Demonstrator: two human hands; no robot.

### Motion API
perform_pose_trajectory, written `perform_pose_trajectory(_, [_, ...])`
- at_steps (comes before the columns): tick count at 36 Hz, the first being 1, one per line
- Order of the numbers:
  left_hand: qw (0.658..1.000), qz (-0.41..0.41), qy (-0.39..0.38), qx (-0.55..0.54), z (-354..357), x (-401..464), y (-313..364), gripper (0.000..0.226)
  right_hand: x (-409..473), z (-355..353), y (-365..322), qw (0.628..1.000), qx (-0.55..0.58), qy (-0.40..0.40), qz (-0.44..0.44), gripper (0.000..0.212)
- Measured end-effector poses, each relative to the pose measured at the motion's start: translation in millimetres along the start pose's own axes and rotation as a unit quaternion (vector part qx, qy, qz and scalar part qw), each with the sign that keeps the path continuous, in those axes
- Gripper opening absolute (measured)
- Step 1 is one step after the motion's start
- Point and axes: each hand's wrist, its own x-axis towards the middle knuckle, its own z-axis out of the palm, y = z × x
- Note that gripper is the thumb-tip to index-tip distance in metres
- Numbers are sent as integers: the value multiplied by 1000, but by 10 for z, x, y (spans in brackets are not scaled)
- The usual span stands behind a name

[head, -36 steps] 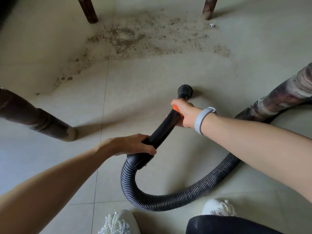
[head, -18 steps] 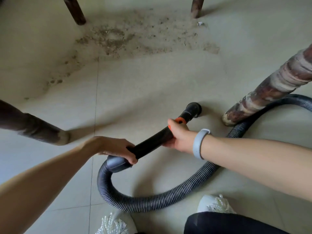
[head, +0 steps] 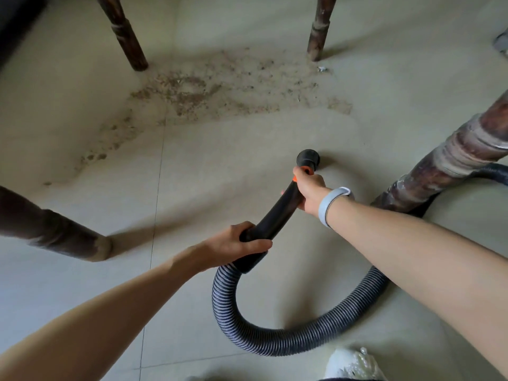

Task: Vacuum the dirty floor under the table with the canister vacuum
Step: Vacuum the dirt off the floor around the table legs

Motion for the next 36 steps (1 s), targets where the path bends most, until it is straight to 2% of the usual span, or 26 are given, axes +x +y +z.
perform_pose_trajectory(2, [999, -1, -16, -45, 50, 57, 41, 46, 38, -79, -94, 999, 43, 24, -10, 26])
perform_pose_trajectory(7, [996, 15, -7, -89, 232, 240, 151, 34, 116, -198, -115, 992, 111, 62, -6, 23])
perform_pose_trajectory(11, [988, -2, 23, -155, 176, 445, 259, 30, 111, -215, -104, 991, 135, 24, 4, 31])
perform_pose_trajectory(15, [984, -6, 64, -166, 39, 638, 356, 28, 95, -167, -130, 987, 157, -37, 8, 28])
perform_pose_trajectory(17, [982, -6, 75, -171, -2, 714, 378, 32, 96, -132, -138, 987, 153, -43, 8, 24])
perform_pose_trajectory(21, [978, 10, 82, -189, 28, 819, 413, 50, 123, -130, -245, 987, 157, 12, -18, 14])
perform_pose_trajectory(26, [969, 24, 68, -238, 150, 861, 441, 44, 249, -313, -456, 978, 181, 88, -51, 16])
perform_pose_trajectory(28, [968, 44, 86, -233, 188, 909, 500, 35, 278, -380, -518, 972, 207, 100, -49, 23])
perform_pose_trajectory(30, [970, 59, 109, -211, 214, 976, 589, 31, 300, -419, -536, 974, 199, 99, -50, 20])
perform_pose_trajectory(36, [976, 81, 166, -118, 184, 1179, 740, 36, 356, -385, -523, 987, 64, 128, -68, 45])
